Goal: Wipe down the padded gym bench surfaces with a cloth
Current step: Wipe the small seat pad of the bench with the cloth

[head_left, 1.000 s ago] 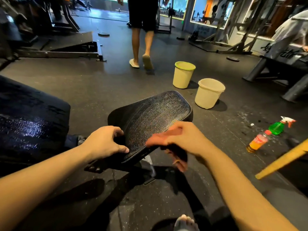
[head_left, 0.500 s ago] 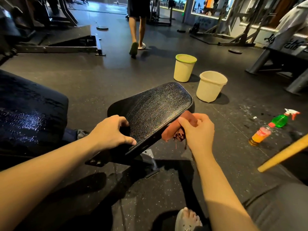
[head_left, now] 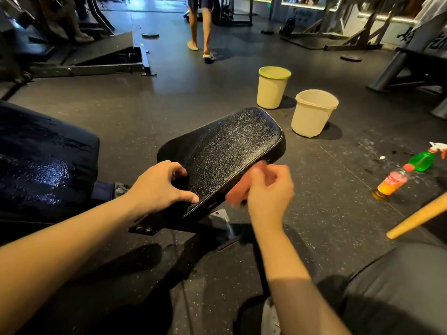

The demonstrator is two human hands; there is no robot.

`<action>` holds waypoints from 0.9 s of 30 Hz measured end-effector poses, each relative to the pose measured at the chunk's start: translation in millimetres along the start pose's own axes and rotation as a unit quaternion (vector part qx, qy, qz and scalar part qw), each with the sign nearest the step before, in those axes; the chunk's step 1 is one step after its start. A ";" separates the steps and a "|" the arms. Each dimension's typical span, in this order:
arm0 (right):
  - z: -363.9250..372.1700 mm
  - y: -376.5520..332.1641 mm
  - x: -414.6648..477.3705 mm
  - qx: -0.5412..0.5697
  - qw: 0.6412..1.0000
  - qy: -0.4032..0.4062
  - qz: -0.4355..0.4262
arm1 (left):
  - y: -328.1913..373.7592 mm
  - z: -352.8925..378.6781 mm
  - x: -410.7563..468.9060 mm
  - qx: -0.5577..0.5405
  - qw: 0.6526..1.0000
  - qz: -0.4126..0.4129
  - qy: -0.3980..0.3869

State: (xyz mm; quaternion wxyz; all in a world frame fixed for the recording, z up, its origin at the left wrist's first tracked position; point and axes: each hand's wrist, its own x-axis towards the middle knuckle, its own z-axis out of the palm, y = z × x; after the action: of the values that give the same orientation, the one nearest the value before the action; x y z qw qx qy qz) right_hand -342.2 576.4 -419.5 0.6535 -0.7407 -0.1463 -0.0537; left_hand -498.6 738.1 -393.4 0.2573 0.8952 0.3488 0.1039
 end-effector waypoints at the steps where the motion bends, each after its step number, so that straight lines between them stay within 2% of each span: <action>1: -2.3 -3.9 12.8 0.002 1.000 0.023 0.002 | -0.6 0.5 0.0 -0.002 1.000 0.002 0.002; 3: 2.4 -0.7 3.9 -0.005 0.999 0.030 -0.018 | -0.6 1.1 0.9 -0.002 1.000 0.001 0.004; 4: 7.7 5.9 -18.4 -0.011 0.999 0.002 -0.030 | -0.3 1.1 1.4 -0.001 1.000 -0.001 0.005; 7: 13.0 17.8 -93.2 -0.041 0.985 -0.163 -0.038 | 0.0 1.0 1.7 0.000 1.000 -0.004 0.010; 8: 10.8 17.2 -92.4 -0.050 0.983 -0.173 -0.046 | 0.1 1.0 1.1 -0.001 1.000 -0.003 0.008; 9: 9.4 14.8 -74.1 -0.043 0.987 -0.145 -0.054 | 0.6 0.3 0.8 -0.001 1.000 -0.001 0.006; 12: -1.8 -7.6 16.0 -0.008 0.998 0.032 -0.050 | 2.1 -0.6 0.6 -0.001 1.000 0.001 0.004; 15: -2.4 -18.2 25.7 -0.002 0.997 0.060 -0.058 | 2.7 -0.3 0.7 -0.006 1.000 -0.004 0.001; 18: 17.9 1.1 -67.5 0.014 0.998 -0.063 -0.025 | 4.3 -0.3 0.7 -0.003 1.000 -0.011 0.011; 21: 25.3 21.9 -117.8 -0.014 0.976 -0.218 0.011 | 6.1 -0.1 -0.2 0.006 1.000 -0.014 0.009; 27: 22.6 25.4 -90.3 -0.018 0.973 -0.229 0.008 | 6.5 0.1 -3.8 0.012 1.000 -0.010 0.011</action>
State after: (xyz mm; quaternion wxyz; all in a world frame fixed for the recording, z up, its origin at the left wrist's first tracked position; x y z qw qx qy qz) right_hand -423.3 582.8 -471.3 0.5897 -0.7460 -0.2853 0.1201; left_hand -497.6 731.5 -390.0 0.2435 0.8937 0.3615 0.1067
